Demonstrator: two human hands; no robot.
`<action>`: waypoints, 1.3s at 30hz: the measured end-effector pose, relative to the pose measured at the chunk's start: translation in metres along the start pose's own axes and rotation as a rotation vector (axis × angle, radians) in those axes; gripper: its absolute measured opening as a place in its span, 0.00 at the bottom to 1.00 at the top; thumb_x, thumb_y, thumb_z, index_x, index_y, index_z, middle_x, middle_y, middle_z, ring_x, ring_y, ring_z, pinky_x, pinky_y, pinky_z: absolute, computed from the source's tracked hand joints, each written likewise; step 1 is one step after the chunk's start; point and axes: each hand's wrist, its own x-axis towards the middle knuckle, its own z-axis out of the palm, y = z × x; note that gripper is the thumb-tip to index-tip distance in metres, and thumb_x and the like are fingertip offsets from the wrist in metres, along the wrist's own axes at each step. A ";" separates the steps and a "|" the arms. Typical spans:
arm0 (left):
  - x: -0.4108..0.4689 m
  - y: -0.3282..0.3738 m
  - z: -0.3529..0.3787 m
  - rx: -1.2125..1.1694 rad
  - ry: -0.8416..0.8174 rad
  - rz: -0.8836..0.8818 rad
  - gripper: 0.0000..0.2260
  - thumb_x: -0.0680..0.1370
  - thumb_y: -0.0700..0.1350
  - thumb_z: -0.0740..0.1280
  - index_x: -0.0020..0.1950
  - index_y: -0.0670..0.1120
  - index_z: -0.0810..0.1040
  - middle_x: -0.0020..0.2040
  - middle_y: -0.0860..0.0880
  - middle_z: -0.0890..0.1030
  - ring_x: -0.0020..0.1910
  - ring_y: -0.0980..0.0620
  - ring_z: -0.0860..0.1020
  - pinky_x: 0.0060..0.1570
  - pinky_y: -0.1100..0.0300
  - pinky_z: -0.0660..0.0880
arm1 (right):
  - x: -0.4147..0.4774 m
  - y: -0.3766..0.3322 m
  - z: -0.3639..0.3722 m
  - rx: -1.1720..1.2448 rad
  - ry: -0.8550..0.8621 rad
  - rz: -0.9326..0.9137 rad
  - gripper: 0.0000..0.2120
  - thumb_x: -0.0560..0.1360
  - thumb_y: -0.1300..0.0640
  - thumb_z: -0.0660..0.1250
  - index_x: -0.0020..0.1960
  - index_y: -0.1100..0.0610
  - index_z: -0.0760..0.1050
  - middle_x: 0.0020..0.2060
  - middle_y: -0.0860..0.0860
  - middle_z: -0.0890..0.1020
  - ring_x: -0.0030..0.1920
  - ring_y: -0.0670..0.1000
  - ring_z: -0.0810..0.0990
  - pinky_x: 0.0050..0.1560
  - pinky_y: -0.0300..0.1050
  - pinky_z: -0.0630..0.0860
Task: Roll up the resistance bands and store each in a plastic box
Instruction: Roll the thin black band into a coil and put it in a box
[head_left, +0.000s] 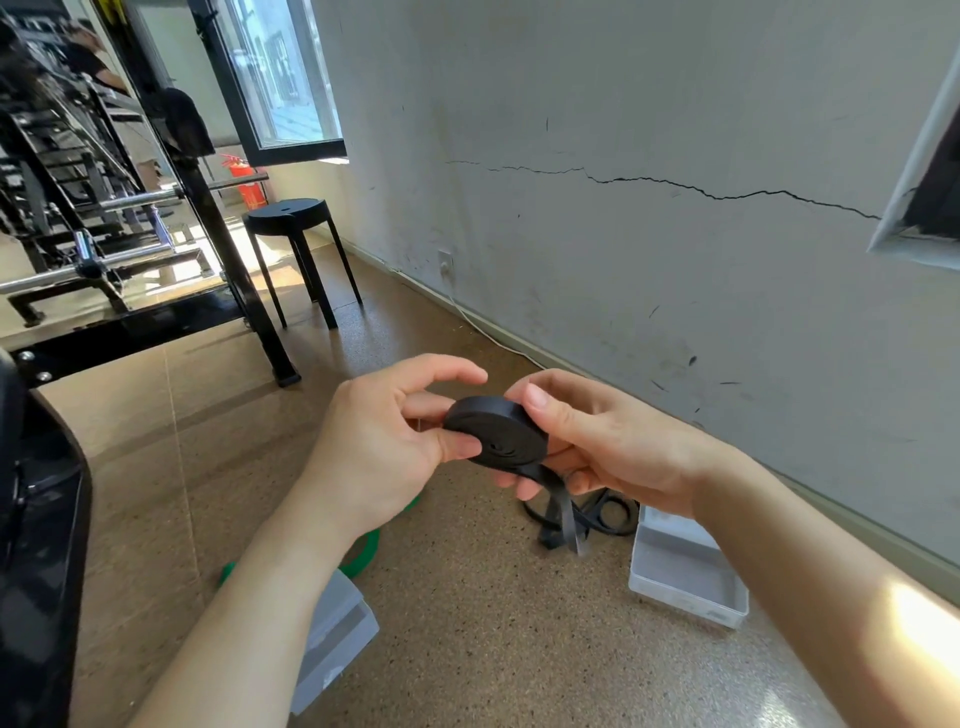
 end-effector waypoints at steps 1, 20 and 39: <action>0.000 -0.001 0.000 0.018 0.006 0.003 0.21 0.68 0.35 0.76 0.52 0.58 0.79 0.40 0.59 0.85 0.43 0.61 0.82 0.49 0.62 0.76 | 0.000 0.000 -0.001 -0.020 0.012 0.004 0.32 0.68 0.31 0.64 0.62 0.52 0.68 0.46 0.58 0.86 0.43 0.53 0.83 0.35 0.41 0.65; 0.003 -0.005 0.003 -0.354 -0.001 -0.087 0.18 0.65 0.32 0.73 0.50 0.48 0.77 0.37 0.48 0.86 0.38 0.51 0.84 0.41 0.60 0.80 | 0.005 0.006 -0.004 0.363 -0.215 -0.083 0.40 0.70 0.38 0.70 0.72 0.59 0.62 0.54 0.65 0.78 0.50 0.60 0.77 0.38 0.44 0.66; 0.002 -0.010 0.003 -0.492 -0.142 -0.123 0.19 0.67 0.38 0.75 0.56 0.46 0.77 0.46 0.41 0.85 0.46 0.39 0.82 0.49 0.55 0.79 | 0.005 0.008 -0.002 0.293 -0.159 -0.138 0.38 0.69 0.37 0.71 0.70 0.58 0.65 0.55 0.71 0.78 0.47 0.60 0.77 0.36 0.43 0.65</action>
